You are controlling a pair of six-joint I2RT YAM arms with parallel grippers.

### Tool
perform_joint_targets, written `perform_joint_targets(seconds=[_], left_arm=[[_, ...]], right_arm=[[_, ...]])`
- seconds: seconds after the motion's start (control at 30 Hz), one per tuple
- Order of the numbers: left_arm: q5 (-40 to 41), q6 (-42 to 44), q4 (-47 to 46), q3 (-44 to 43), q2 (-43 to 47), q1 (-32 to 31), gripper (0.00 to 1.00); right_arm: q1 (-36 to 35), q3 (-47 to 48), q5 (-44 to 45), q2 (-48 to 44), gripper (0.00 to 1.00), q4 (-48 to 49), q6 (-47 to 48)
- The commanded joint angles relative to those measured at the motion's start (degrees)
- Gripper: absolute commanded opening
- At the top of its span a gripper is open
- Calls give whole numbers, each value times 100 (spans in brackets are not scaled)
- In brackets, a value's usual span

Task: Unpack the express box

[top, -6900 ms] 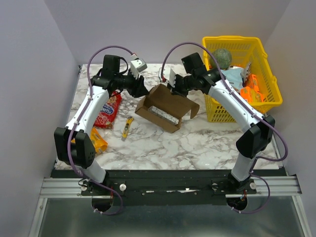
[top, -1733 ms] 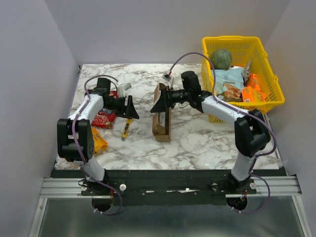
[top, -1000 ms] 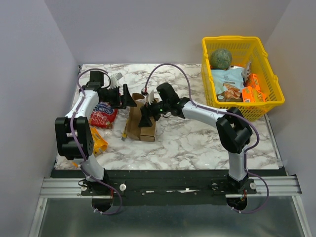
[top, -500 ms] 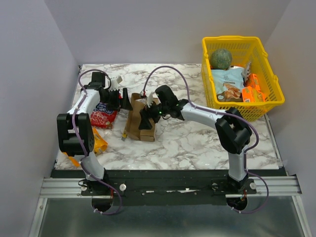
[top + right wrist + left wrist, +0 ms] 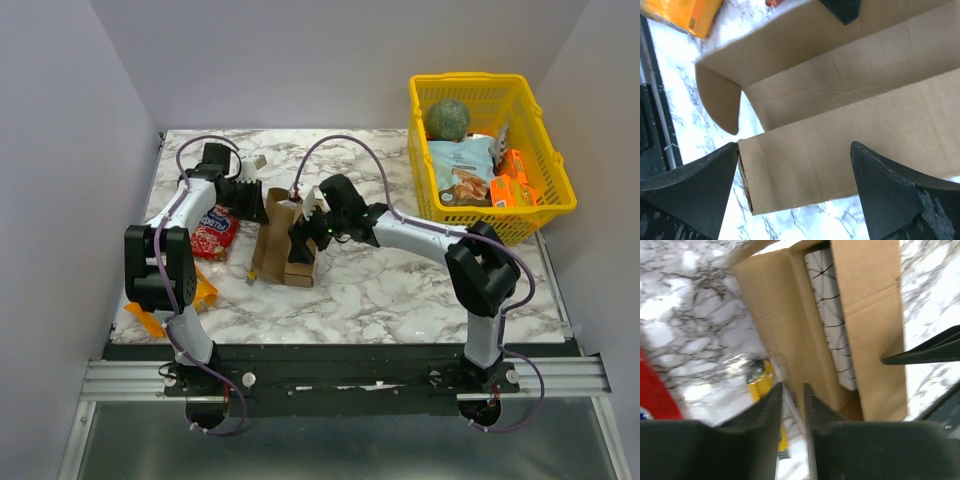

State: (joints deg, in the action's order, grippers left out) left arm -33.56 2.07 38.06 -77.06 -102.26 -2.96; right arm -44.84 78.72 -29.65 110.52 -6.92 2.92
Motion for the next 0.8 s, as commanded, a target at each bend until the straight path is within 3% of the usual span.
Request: perform_joint_targets(seconds=[0.0, 0.17, 0.3, 0.4, 0.53, 0.77], left_arm=[[-264, 136, 149, -266, -31, -117, 13], [-887, 153, 289, -389, 144, -161, 4], [-1459, 566, 701, -985, 277, -354, 0], [-1706, 1013, 1273, -1767, 206, -661, 0], [-1452, 1296, 1730, -2619, 136, -1223, 0], [-1636, 1374, 2037, -2683, -57, -1620, 0]], right_arm=[[63, -129, 433, -565, 100, -240, 445], [317, 283, 443, -1032, 100, -731, 1034], [599, 758, 22, -1313, 96, -1285, 2112], [740, 1109, -541, -1428, 91, -1996, 3183], [740, 1120, -1077, -1560, 83, -2673, 4443], [705, 672, -1228, -1595, 64, -3421, 6605]])
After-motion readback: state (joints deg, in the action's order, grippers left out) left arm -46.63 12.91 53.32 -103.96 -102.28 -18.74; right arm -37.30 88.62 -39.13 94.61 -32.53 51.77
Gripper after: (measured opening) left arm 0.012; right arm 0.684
